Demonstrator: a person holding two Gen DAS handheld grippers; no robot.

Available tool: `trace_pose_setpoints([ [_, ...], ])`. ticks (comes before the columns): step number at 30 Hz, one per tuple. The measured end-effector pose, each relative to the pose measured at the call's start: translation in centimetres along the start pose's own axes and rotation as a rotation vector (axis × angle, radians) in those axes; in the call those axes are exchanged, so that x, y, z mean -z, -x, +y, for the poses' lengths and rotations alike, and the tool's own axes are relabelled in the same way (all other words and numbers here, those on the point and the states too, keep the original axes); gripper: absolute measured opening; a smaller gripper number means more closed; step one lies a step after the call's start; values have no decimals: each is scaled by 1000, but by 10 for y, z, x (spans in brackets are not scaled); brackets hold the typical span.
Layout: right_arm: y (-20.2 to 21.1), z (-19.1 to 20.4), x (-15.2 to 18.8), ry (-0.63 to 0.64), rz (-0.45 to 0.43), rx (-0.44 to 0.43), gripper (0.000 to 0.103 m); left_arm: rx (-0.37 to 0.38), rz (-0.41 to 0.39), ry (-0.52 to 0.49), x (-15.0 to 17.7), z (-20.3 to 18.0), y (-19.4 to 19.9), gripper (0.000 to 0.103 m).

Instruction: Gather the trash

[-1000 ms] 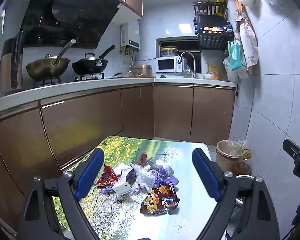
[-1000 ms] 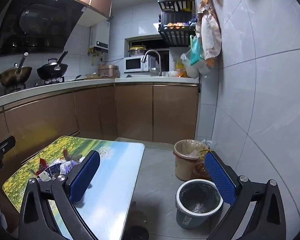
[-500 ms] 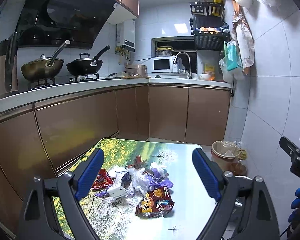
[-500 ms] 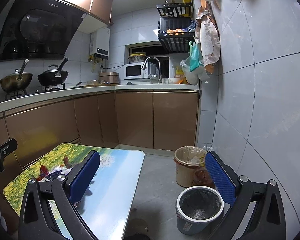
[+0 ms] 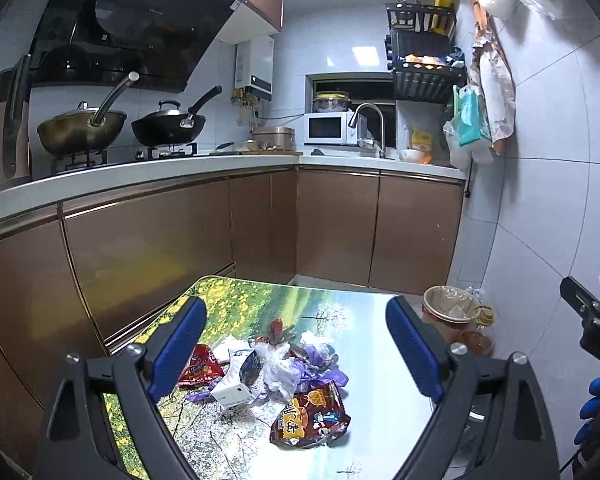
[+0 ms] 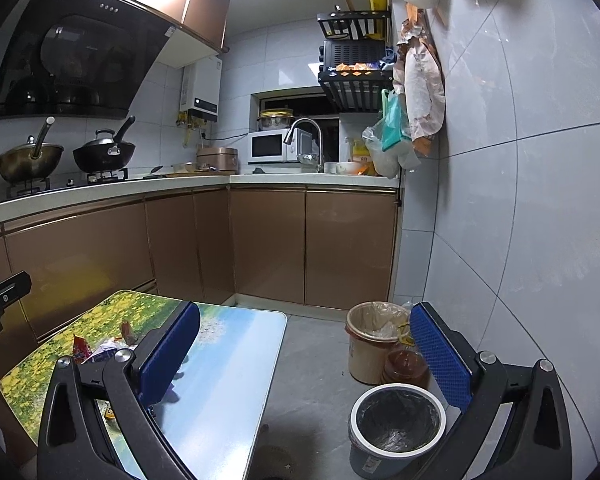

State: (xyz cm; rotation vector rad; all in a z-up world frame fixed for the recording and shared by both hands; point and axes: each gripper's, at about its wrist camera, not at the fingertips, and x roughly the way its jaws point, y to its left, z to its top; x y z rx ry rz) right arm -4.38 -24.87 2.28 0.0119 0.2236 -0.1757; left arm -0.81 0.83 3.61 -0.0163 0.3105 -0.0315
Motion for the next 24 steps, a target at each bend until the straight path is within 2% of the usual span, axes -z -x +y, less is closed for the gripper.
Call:
trace_pose_setpoints([
  [13,-32,26,-1,39,65,-60,103,5,53,31,14,36,-40,91],
  [18,-56,39,12,52,146,-174,103,-14,110,54,29,64,-61,91],
  [24,-97,76,45,72,325,-388,100,-12,223,106,62,104,-94,90],
])
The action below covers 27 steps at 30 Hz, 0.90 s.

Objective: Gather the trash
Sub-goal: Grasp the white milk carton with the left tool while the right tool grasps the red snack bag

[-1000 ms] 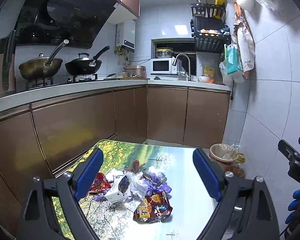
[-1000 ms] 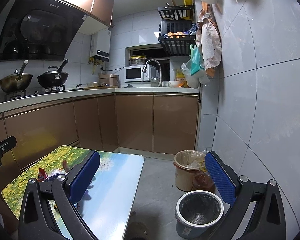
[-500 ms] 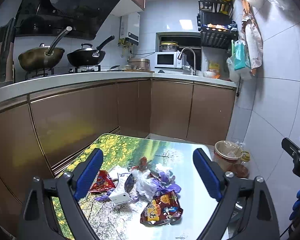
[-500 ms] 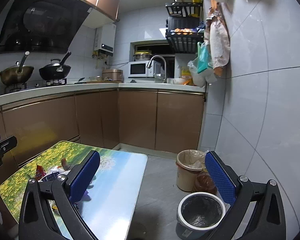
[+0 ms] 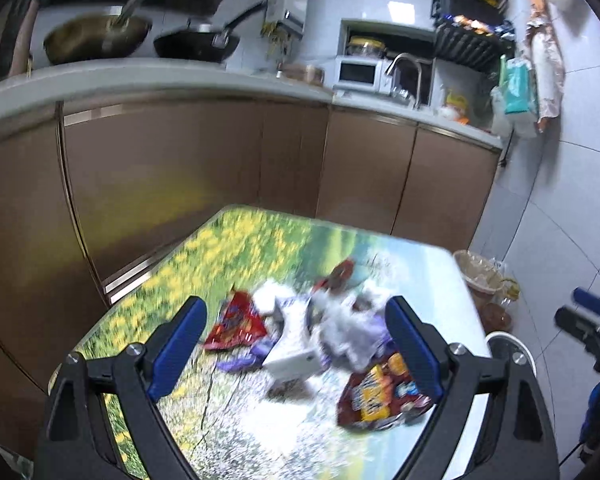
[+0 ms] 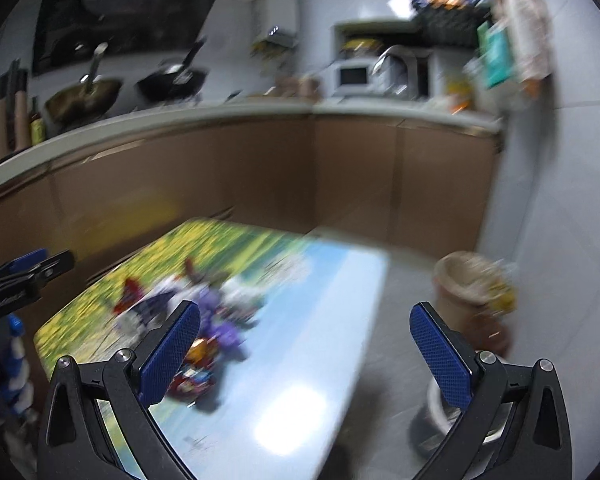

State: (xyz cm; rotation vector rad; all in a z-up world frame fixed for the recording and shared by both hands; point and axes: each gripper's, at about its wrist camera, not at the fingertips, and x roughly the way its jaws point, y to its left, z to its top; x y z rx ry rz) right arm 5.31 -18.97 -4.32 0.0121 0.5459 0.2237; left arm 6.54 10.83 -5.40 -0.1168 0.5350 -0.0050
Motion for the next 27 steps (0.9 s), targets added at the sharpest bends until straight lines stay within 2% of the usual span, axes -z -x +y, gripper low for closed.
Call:
trace_pose_setpoints([
  [2,-27,8,9,-4,83,-85,96,-7,40,3,9,9,-13,90],
  [5,-68,17,24,-36,212,-194,83,4,92,4,22,20,-30,90],
  [9,-108,28,41,-68,322,-275,81,31,122,-37,32,19,-47,90],
  [14,-140,39,49,-92,399,-347,76,78,149,-96,31,6,-70,88],
  [18,-157,47,50,-99,440,-378,72,87,197,-110,23,0,-96,85],
  [21,-165,48,51,-114,470,-400,65,130,288,-60,12,6,-119,73],
  [23,-178,49,53,-118,486,-404,62,144,331,-47,2,11,-129,73],
  [26,-186,48,52,-123,501,-418,57,134,400,-93,-12,11,-145,72],
  [27,-188,48,52,-124,507,-423,55,142,438,-93,-14,12,-152,70],
])
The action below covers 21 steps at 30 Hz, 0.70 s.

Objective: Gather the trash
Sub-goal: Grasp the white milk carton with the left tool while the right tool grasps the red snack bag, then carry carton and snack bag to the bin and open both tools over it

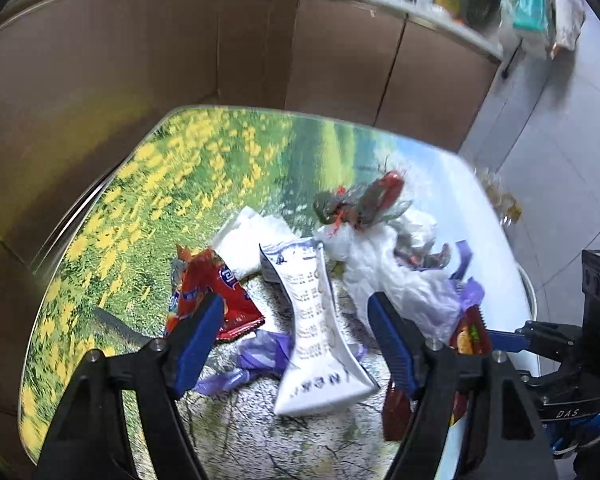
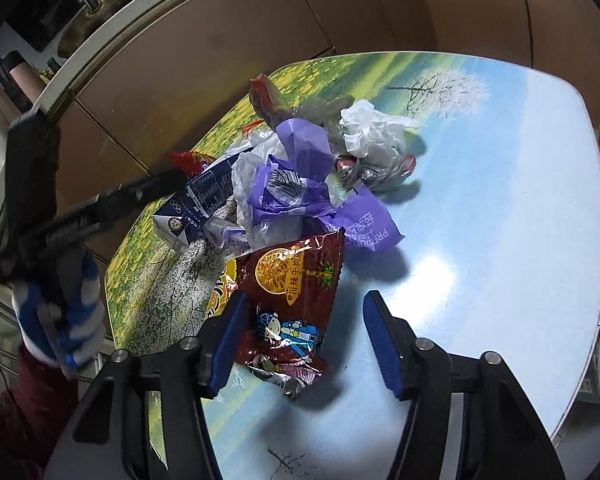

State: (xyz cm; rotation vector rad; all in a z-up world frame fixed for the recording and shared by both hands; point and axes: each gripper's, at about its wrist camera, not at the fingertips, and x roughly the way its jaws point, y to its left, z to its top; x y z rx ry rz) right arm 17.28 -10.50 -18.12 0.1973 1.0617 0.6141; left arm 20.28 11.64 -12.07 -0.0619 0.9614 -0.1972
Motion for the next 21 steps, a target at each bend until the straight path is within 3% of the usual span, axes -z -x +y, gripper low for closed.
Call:
trace_pose_setpoints([
  [4,-8,-4,-1,-14,29,-25,44,19,111,-13,-2,2,-19,53],
  [9,-5,-7,3,-17,41,-57,12,51,156,-11,9,-4,-28,24],
  [14,3,-2,7,8,20,-104,3,48,136,20,17,-6,-14,24],
  [21,25,8,15,53,-44,-170,2,-19,37,81,27,-4,40,24],
])
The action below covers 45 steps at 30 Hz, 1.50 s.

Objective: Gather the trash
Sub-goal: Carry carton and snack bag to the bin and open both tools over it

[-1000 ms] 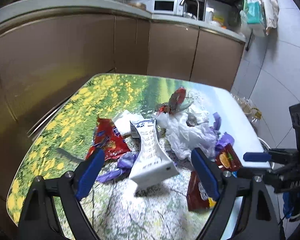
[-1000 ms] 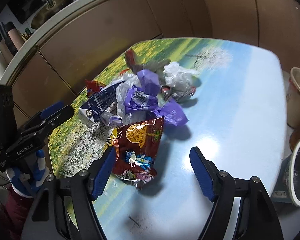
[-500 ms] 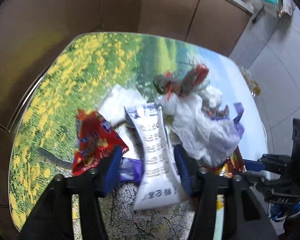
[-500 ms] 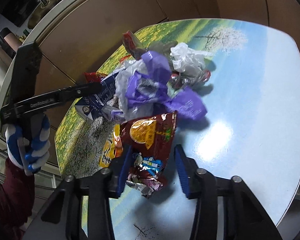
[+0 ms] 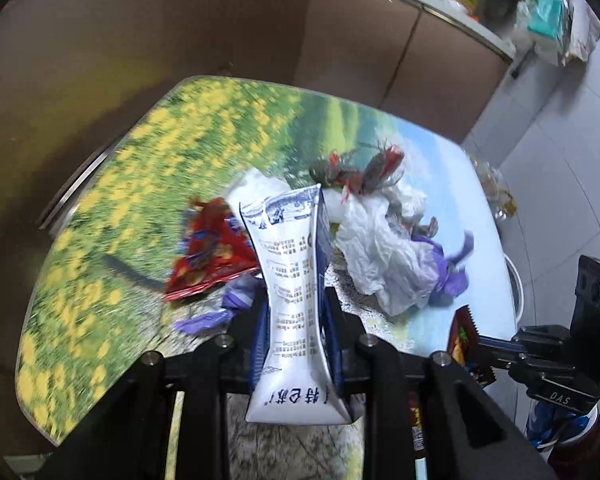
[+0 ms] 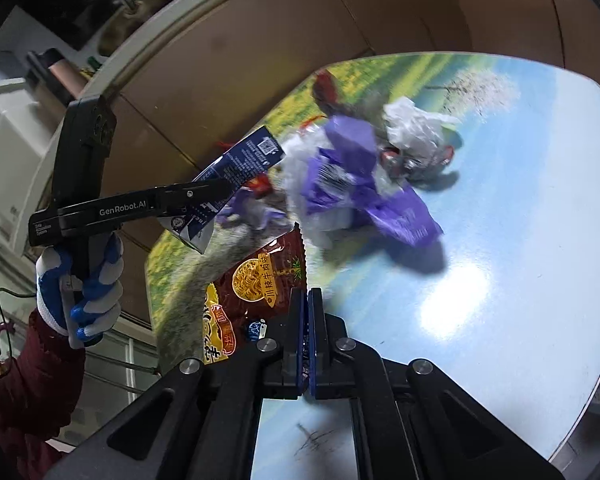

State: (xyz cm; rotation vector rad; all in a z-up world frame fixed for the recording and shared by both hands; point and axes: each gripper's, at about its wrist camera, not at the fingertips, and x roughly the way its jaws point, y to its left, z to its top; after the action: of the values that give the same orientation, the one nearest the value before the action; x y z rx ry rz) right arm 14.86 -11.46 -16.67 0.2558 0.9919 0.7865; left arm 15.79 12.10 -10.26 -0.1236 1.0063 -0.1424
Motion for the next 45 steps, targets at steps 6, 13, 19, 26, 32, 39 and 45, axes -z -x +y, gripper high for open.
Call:
trace_pose_setpoints([
  [6,44,1,3,-1,-131,-18,2,25,-86,-50,-6,-36,43,24],
  [13,139,-70,25,-147,-331,171,1,191,-93,-240,-34,-161,21,24],
  [19,221,-158,60,-311,-451,586,1,360,-4,-429,-42,-314,-51,24],
  [26,253,-261,82,-466,-426,895,1,463,110,-525,-40,-448,-147,24],
  [32,242,-335,89,-545,-378,975,5,501,206,-517,-31,-505,-215,33],
  [39,239,-366,97,-574,-353,999,27,554,231,-441,-24,-513,-232,48],
  [45,255,-329,100,-546,-419,973,28,531,53,-430,-29,-474,-171,48],
])
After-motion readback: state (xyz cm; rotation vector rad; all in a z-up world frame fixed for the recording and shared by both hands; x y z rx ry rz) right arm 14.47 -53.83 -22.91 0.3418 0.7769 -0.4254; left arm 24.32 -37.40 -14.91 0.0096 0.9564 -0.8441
